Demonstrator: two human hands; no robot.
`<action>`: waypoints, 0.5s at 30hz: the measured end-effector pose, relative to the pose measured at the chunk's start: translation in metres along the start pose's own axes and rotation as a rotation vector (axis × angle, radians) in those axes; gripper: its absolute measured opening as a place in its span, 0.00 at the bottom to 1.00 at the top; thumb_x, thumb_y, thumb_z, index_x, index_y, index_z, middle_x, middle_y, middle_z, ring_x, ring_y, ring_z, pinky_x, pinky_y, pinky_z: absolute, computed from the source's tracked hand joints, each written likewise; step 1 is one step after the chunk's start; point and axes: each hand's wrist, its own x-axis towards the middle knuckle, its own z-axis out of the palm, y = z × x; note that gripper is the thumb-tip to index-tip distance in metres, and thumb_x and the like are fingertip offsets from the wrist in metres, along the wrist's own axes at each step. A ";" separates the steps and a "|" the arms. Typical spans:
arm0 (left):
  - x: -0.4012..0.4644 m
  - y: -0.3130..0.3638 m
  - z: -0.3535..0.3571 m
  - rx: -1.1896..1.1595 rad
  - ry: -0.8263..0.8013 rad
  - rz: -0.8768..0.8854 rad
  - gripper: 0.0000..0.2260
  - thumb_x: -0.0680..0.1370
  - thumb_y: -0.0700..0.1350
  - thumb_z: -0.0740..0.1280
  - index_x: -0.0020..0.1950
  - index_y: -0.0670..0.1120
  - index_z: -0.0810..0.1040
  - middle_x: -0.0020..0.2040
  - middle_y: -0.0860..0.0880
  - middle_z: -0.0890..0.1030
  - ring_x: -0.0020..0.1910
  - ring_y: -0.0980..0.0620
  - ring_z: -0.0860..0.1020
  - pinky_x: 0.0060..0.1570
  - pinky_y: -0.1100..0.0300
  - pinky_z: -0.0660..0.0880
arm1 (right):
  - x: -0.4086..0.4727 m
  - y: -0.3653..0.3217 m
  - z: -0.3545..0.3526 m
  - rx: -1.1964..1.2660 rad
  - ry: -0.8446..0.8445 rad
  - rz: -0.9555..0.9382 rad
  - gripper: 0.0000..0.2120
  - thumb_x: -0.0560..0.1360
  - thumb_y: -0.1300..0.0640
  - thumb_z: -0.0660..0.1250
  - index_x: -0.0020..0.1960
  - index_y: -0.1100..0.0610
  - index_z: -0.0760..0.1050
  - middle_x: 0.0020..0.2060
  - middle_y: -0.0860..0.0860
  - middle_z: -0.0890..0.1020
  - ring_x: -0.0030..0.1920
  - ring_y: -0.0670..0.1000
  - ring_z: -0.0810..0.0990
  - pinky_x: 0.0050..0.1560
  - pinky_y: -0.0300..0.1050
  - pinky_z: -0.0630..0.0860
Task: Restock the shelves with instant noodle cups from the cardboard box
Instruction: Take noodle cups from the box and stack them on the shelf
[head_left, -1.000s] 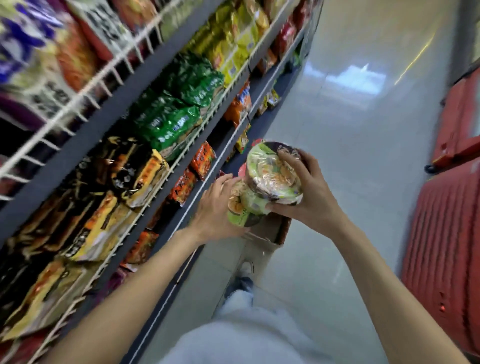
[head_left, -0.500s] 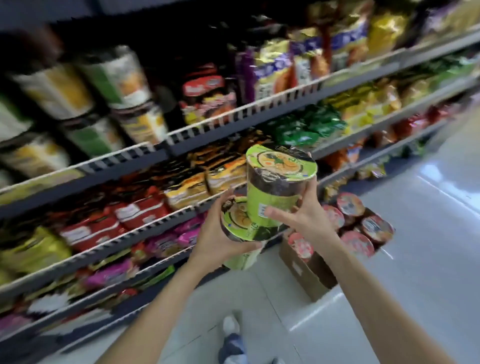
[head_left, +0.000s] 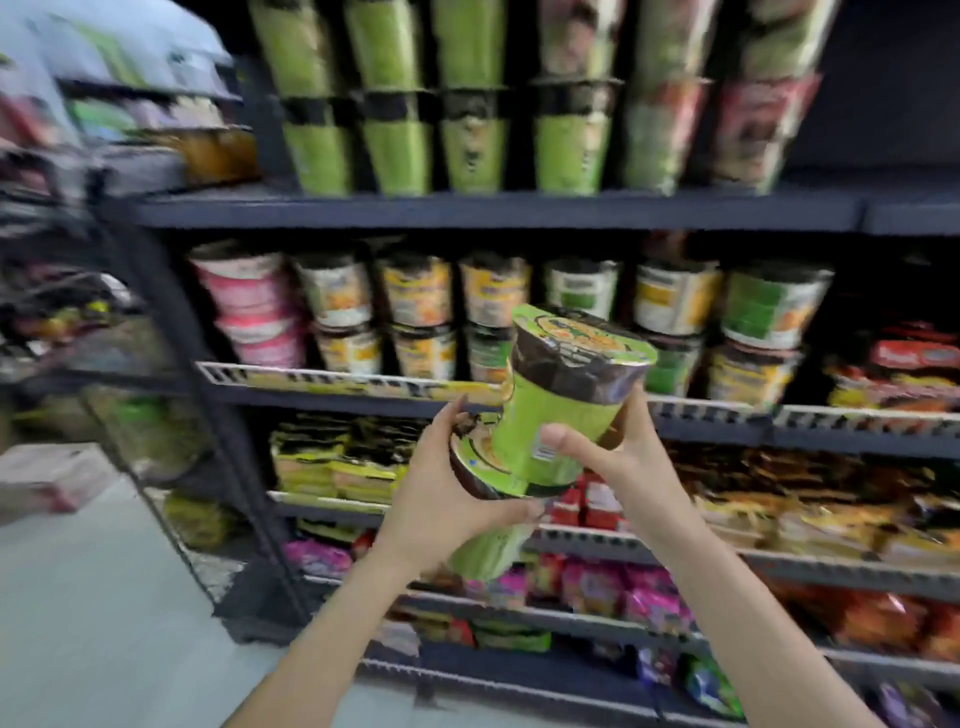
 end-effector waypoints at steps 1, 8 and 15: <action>0.007 -0.005 -0.031 0.037 0.034 0.014 0.57 0.49 0.69 0.76 0.73 0.61 0.55 0.69 0.61 0.67 0.67 0.61 0.67 0.68 0.54 0.67 | 0.015 -0.004 0.029 0.021 -0.011 -0.019 0.29 0.67 0.58 0.75 0.56 0.37 0.64 0.51 0.33 0.78 0.49 0.31 0.78 0.41 0.24 0.72; 0.079 0.000 -0.214 0.289 0.297 0.232 0.56 0.52 0.62 0.79 0.75 0.51 0.58 0.70 0.56 0.68 0.68 0.61 0.66 0.64 0.68 0.60 | 0.117 -0.061 0.179 0.172 -0.042 -0.155 0.35 0.61 0.48 0.75 0.66 0.48 0.66 0.57 0.47 0.80 0.53 0.41 0.81 0.48 0.37 0.77; 0.163 0.002 -0.310 0.289 0.630 0.358 0.49 0.58 0.57 0.80 0.73 0.51 0.61 0.68 0.54 0.70 0.62 0.64 0.66 0.61 0.68 0.61 | 0.224 -0.105 0.243 0.148 0.020 -0.331 0.41 0.61 0.42 0.79 0.67 0.51 0.63 0.58 0.46 0.78 0.57 0.44 0.79 0.61 0.52 0.76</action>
